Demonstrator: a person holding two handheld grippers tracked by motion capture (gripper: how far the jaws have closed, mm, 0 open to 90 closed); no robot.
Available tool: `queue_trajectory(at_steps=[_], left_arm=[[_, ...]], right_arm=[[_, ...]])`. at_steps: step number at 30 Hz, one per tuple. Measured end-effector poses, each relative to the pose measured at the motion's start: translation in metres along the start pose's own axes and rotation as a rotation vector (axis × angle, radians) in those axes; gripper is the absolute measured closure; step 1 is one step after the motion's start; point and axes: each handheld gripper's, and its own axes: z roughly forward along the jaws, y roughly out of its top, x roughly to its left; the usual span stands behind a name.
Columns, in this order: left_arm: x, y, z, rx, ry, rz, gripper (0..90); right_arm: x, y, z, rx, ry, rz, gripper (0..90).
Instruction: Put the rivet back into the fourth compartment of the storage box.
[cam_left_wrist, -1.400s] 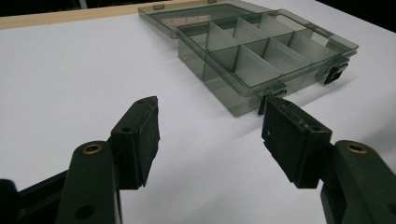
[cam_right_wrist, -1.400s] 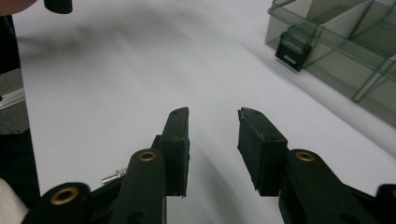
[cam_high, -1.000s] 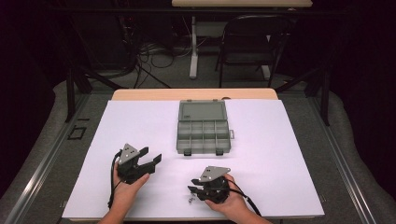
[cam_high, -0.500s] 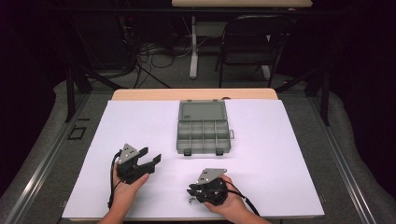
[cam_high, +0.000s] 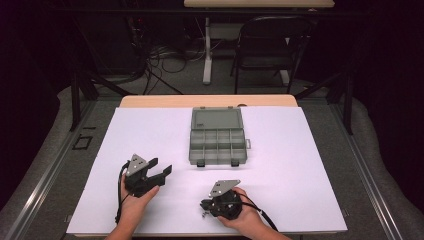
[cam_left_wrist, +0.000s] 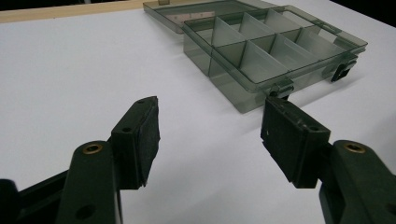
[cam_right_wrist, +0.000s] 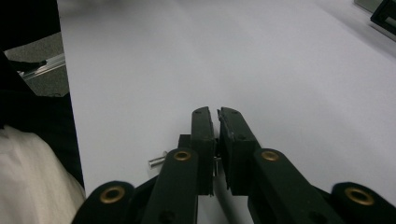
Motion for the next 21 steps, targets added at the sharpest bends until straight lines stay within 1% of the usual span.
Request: queue_trajectory(at_steps=[1,4,7,10,12,14,15,17,18,19,21], left_arm=[[0.0,0.0,0.0,0.0,0.0,0.002,37.2],[0.0,0.0,0.0,-0.001,0.0,-0.001,37.2],[0.0,0.0,0.0,0.0,0.0,0.0,37.2],[0.0,0.0,0.0,-0.011,0.005,-0.004,37.2],[0.0,0.0,0.0,-0.007,0.002,-0.002,37.2],[0.001,0.0,0.0,-0.009,0.003,-0.003,37.2],[0.001,0.0,0.0,-0.01,0.003,-0.003,37.2],[0.001,0.0,0.0,-0.011,0.004,-0.003,37.2],[0.001,0.0,-0.001,-0.01,0.004,-0.002,37.2],[0.001,0.0,-0.001,-0.012,0.005,-0.002,37.2],[0.001,0.0,-0.001,-0.014,0.006,-0.002,37.2]], right_arm=[[0.0,0.0,-0.001,0.01,0.005,0.0,86.5],[0.0,0.0,-0.001,0.011,0.008,-0.002,86.9],[0.0,0.001,-0.002,0.009,0.011,-0.002,86.9],[0.0,0.001,-0.002,-0.004,0.006,-0.001,87.1],[0.0,0.001,-0.004,0.001,0.008,-0.003,87.1],[0.0,0.001,-0.003,-0.02,0.001,0.001,87.1],[0.0,0.002,-0.005,-0.005,0.003,-0.002,87.1],[-0.001,0.002,-0.007,-0.012,-0.002,-0.005,87.1],[-0.001,0.002,-0.007,-0.032,-0.011,-0.004,87.1],[-0.001,0.003,-0.009,-0.021,-0.011,-0.01,87.1],[-0.002,0.004,-0.012,-0.03,-0.024,-0.015,87.1]])
